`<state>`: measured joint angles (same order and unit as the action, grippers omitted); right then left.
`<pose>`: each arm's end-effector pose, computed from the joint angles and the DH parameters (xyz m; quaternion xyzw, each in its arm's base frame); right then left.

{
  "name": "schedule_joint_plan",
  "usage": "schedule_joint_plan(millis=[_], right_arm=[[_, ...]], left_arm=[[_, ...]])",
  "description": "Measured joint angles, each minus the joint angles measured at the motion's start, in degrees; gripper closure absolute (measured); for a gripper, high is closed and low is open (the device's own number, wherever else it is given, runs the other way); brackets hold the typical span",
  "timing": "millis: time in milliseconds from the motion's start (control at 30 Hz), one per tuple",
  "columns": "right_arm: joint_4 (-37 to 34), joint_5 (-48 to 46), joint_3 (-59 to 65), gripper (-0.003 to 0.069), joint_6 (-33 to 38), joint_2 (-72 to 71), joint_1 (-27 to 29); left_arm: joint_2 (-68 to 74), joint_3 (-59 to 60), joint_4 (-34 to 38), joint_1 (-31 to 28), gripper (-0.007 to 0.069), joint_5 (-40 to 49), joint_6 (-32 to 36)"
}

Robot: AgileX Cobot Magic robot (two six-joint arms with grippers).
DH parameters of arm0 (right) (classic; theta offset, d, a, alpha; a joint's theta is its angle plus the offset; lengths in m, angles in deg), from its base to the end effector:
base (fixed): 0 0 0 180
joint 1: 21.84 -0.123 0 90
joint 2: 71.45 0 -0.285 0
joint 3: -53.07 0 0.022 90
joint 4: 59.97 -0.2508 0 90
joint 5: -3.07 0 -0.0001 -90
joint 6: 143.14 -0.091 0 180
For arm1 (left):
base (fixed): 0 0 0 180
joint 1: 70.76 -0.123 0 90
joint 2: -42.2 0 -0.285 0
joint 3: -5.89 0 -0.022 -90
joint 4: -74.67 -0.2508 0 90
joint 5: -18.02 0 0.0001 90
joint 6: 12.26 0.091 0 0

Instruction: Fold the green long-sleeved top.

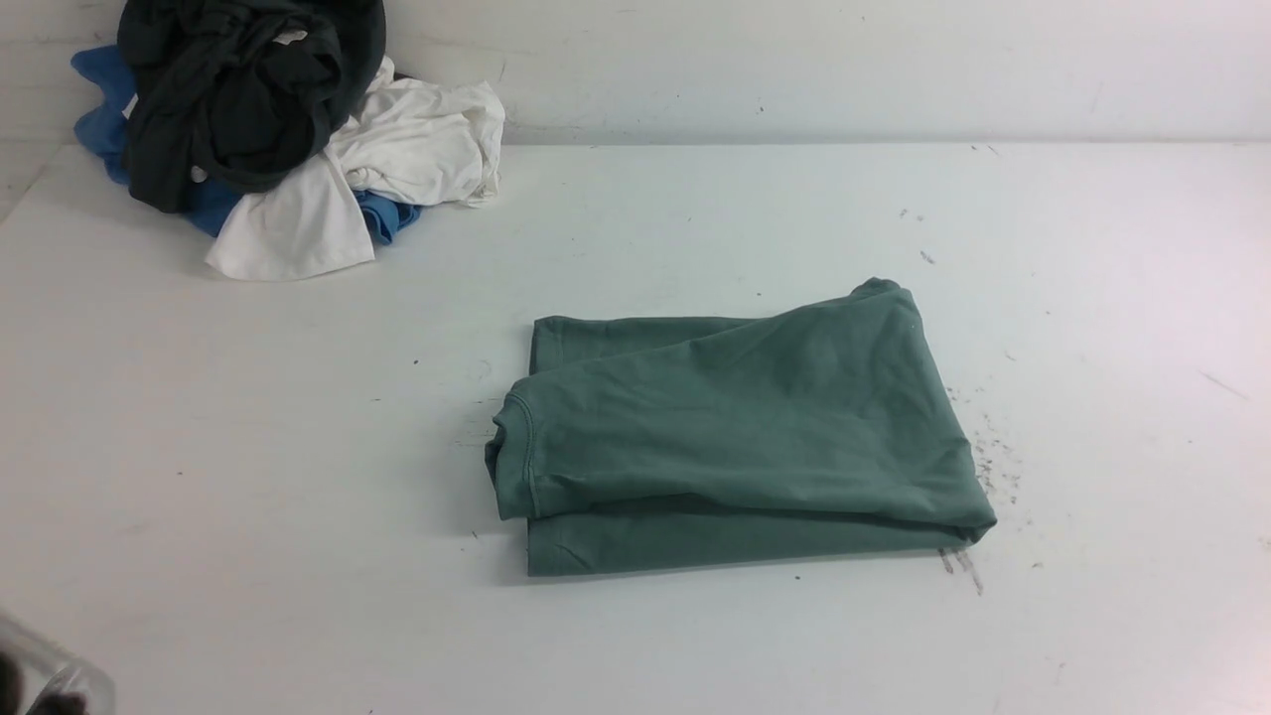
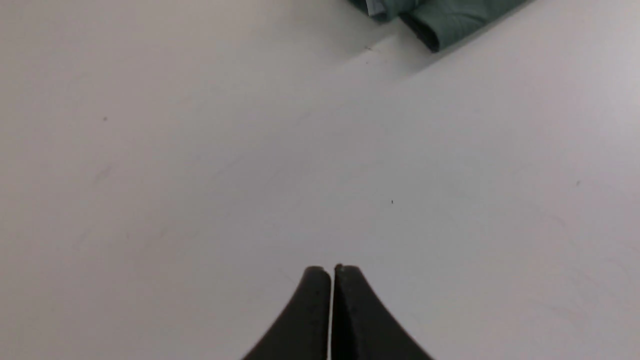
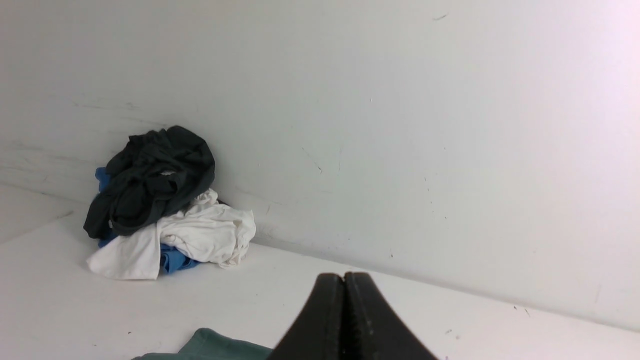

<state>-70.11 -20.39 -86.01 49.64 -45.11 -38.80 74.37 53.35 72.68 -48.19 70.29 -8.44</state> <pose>0.0538 0.0231 0.3660 -0.1500 0.6935 0.1075 0.6964 0.0648 -0.0242 0.2807 0.2124 0.8880 -0.0497 0.4048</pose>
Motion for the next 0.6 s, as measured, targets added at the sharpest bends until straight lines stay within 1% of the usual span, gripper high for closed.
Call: schedule_joint_plan(millis=[200, 600], right_arm=[[0.0, 0.3, 1.6, 0.0673, 0.0, -2.5, 0.0], [-0.2, 0.3, 1.8, 0.0673, 0.0, -2.5, 0.0]], left_arm=[[-4.7, 0.6, -0.2, 0.0, 0.0631, -2.8, 0.1], [-5.0, 0.7, -0.1, 0.0, 0.0631, -2.9, 0.1]])
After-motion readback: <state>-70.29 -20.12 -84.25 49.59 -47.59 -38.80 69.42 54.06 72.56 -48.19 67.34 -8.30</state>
